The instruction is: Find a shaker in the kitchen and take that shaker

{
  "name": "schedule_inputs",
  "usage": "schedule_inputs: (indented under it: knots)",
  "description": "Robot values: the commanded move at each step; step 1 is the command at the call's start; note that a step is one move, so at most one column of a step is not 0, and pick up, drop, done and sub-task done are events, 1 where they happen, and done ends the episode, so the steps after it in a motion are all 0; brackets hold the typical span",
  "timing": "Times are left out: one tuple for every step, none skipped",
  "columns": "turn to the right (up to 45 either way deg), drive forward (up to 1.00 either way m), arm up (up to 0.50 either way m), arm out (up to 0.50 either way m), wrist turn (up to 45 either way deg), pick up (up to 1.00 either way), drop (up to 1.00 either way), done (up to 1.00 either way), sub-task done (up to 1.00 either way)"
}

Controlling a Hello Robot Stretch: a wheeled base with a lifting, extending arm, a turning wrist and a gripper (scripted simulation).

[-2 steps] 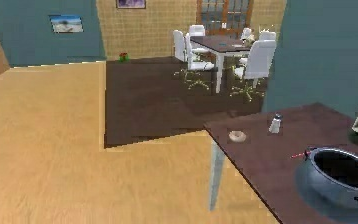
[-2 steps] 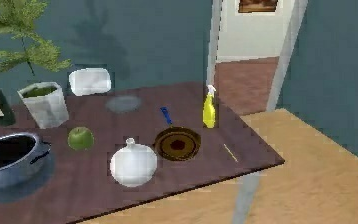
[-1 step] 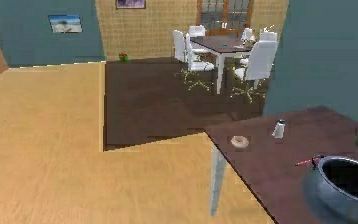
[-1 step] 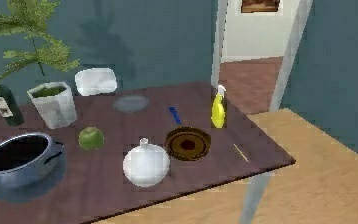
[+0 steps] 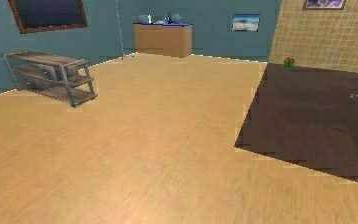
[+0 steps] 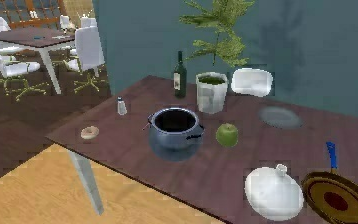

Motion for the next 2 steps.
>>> schedule_inputs:
  knots:
    - [-12.0, 0.00, 0.00, 0.00, 0.0, 0.00, 0.00, 0.00, 0.00]
    - [-3.0, 0.00, 0.00, 0.00, 0.0, 0.00, 0.00, 0.00, 0.00]
